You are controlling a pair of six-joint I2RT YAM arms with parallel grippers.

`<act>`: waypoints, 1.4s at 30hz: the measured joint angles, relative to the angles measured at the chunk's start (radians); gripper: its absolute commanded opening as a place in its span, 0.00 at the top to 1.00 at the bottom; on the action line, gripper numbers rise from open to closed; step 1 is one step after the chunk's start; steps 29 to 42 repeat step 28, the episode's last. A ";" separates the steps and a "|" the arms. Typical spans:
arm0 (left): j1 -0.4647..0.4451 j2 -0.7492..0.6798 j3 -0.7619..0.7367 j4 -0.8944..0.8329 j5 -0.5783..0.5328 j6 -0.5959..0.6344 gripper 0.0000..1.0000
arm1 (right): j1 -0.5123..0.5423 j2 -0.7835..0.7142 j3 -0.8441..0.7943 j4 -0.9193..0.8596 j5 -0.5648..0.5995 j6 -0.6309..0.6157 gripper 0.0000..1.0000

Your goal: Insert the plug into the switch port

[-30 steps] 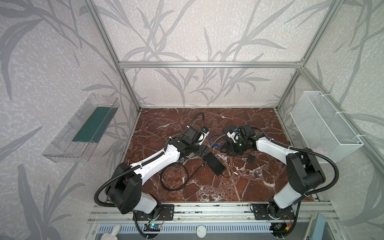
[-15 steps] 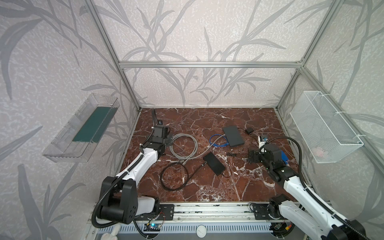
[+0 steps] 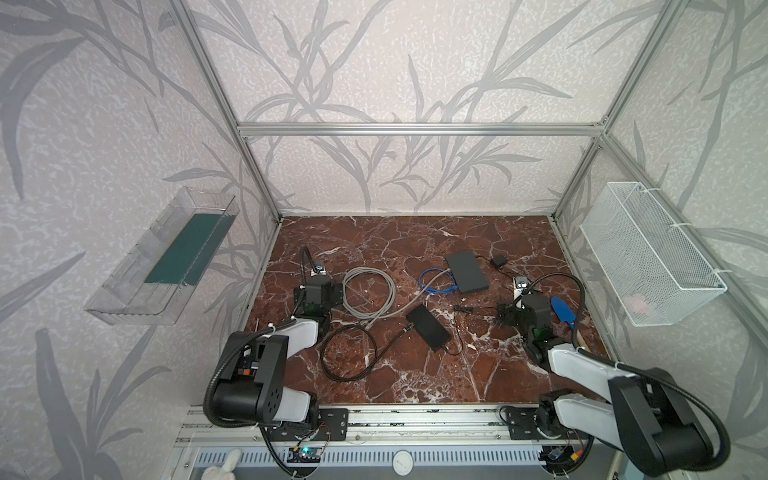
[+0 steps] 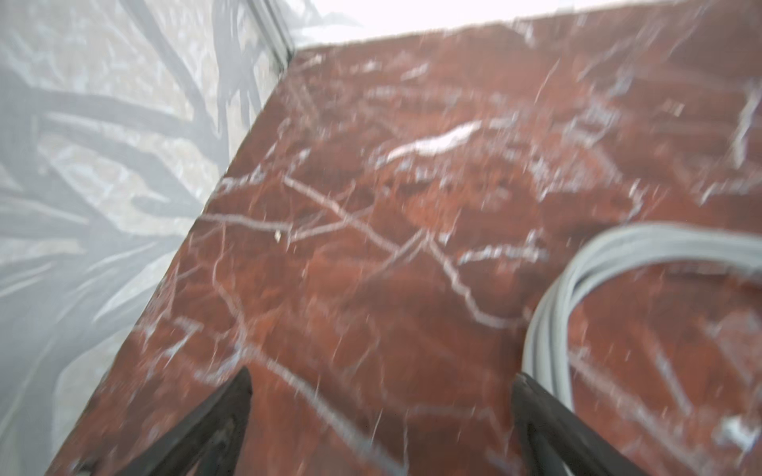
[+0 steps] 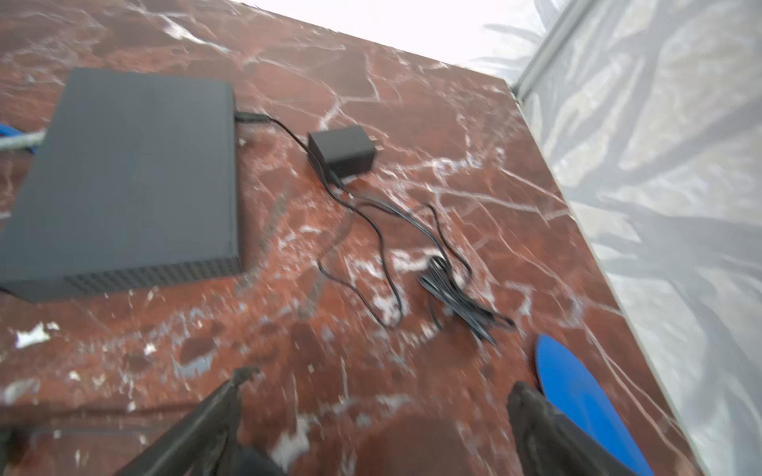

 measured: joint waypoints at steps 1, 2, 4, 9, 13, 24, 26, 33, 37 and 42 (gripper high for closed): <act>0.008 0.025 0.000 0.044 0.007 -0.002 0.01 | -0.014 0.045 0.002 0.065 -0.019 0.001 0.01; 0.019 0.040 -0.005 0.073 0.019 -0.004 0.01 | -0.033 0.095 0.005 0.124 -0.037 0.004 0.01; 0.045 0.050 -0.038 0.153 0.044 -0.012 0.01 | -0.056 0.179 0.012 0.211 -0.068 0.011 0.01; 0.076 0.085 -0.072 0.236 0.084 -0.024 0.01 | -0.080 0.310 0.082 0.243 -0.145 0.014 0.01; 0.081 0.088 -0.073 0.288 0.112 -0.030 0.01 | -0.084 0.309 0.118 0.295 -0.182 0.016 0.01; 0.083 0.093 -0.076 0.339 0.126 -0.030 0.01 | -0.084 0.298 0.132 0.247 -0.218 0.014 0.01; 0.083 0.093 -0.076 0.344 0.127 -0.030 0.01 | -0.084 0.298 0.133 0.240 -0.221 0.015 0.01; 0.083 0.093 -0.076 0.347 0.127 -0.030 0.01 | -0.084 0.298 0.134 0.238 -0.221 0.015 0.01; 0.083 0.093 -0.076 0.347 0.127 -0.030 0.01 | -0.084 0.298 0.134 0.238 -0.221 0.015 0.01; 0.083 0.093 -0.076 0.347 0.127 -0.030 0.01 | -0.084 0.298 0.134 0.238 -0.221 0.015 0.01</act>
